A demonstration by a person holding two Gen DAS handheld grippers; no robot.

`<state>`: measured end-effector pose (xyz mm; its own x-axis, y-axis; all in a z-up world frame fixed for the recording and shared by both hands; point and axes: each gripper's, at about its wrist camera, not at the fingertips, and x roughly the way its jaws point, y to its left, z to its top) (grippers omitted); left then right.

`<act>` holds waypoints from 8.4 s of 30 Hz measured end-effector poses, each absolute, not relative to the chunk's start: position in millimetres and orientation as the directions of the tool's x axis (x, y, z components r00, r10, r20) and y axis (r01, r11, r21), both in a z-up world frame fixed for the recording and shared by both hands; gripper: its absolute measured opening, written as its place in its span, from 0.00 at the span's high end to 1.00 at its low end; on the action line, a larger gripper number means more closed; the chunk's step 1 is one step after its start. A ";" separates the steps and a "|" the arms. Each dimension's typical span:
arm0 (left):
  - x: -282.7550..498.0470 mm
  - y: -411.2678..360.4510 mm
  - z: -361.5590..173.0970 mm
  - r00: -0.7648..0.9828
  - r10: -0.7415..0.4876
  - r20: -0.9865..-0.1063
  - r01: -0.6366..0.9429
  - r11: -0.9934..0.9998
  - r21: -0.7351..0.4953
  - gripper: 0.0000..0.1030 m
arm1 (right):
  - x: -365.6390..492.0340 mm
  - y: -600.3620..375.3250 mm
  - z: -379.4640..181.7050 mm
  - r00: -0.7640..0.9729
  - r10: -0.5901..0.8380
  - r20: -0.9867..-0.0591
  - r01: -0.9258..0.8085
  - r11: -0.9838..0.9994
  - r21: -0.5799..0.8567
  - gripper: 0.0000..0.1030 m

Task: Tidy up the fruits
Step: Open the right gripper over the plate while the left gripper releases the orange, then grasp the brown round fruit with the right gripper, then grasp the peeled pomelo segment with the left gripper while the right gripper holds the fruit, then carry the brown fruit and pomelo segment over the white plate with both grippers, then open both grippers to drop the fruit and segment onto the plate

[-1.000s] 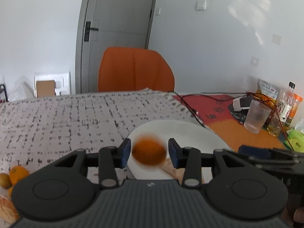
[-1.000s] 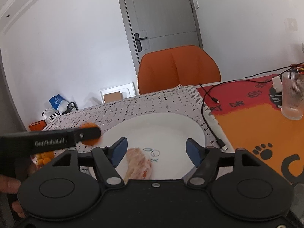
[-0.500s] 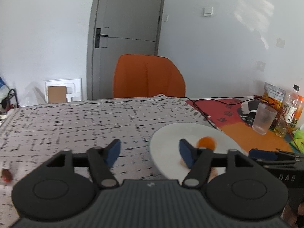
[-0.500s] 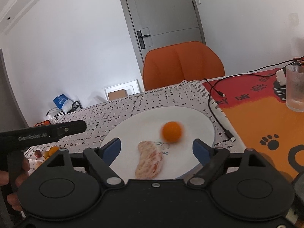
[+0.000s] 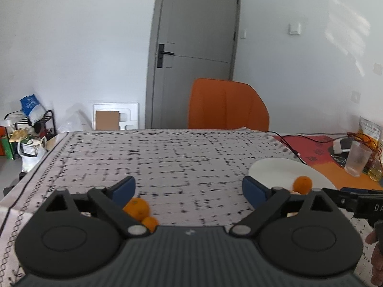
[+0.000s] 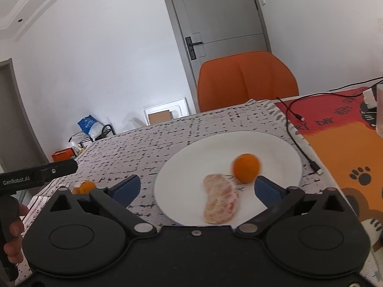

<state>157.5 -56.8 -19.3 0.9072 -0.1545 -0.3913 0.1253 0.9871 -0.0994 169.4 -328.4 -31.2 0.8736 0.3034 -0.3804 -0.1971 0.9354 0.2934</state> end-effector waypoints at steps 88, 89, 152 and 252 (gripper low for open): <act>140.7 55.5 -71.4 0.849 -0.092 -0.520 0.004 0.986 -0.167 0.05 | 201.3 -155.1 -50.7 0.664 0.524 -0.533 -0.504 0.841 0.199 0.77; 143.1 52.7 -71.9 0.847 -0.097 -0.523 0.011 0.986 -0.165 0.05 | 201.0 -158.0 -50.2 0.668 0.520 -0.532 -0.498 0.844 0.199 0.77; 147.8 22.4 -49.5 0.855 -0.091 -0.510 0.078 0.996 -0.047 0.41 | 195.4 -218.1 -64.0 0.713 0.447 -0.540 -0.371 0.894 0.250 0.77; 182.8 -80.7 -14.8 0.890 -0.148 -0.431 0.157 0.987 -0.015 0.04 | 163.8 -352.8 -33.3 0.895 0.253 -0.368 -0.130 0.936 0.327 0.09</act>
